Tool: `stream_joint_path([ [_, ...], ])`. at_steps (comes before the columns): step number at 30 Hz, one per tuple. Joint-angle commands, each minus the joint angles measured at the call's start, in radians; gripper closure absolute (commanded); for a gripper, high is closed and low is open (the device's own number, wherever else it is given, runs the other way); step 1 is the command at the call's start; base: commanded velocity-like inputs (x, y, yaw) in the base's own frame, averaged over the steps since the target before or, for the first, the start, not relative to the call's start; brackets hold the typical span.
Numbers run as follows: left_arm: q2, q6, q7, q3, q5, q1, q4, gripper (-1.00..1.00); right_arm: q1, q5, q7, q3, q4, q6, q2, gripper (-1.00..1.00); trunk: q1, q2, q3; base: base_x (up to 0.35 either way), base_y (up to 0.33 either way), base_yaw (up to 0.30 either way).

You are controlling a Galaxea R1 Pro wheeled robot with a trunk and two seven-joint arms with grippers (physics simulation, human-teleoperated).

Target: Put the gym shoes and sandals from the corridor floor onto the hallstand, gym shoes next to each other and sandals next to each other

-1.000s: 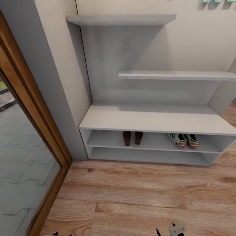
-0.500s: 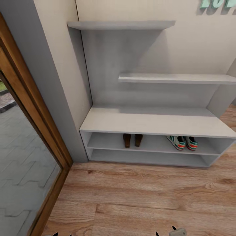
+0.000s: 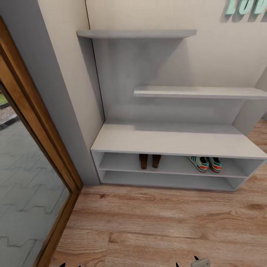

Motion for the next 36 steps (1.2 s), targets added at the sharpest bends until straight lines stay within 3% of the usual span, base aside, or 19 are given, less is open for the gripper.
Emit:
stream_joint_path([
  [1,0.000,-0.001,-0.006,0.003,0.003,-0.001,0.001,-1.00,0.000,0.003,0.006,-0.006,0.001,-0.003,0.000,-1.00,-0.004,0.007,0.003,0.000,0.000,0.000],
  [9,-0.001,-0.001,-0.006,0.003,0.002,-0.001,0.003,-1.00,0.002,0.004,0.004,-0.006,0.031,-0.001,0.011,-1.00,-0.035,0.063,0.028,0.000,0.000,0.000],
  [15,-0.001,-0.001,-0.006,0.004,0.003,-0.001,0.004,-1.00,0.021,0.005,0.005,-0.006,0.044,0.008,0.035,-1.00,-0.058,0.105,0.046,0.000,0.000,0.000],
  [28,0.000,-0.002,-0.006,0.004,0.003,-0.001,0.003,-1.00,0.027,0.005,0.004,-0.006,0.045,0.009,0.038,-1.00,-0.108,0.196,0.087,0.000,0.000,0.000],
  [36,0.000,-0.003,-0.006,0.005,0.003,-0.001,0.002,-1.00,0.027,0.005,0.003,-0.006,0.044,0.009,0.038,-1.00,-0.108,0.196,0.087,0.000,0.000,0.000],
])
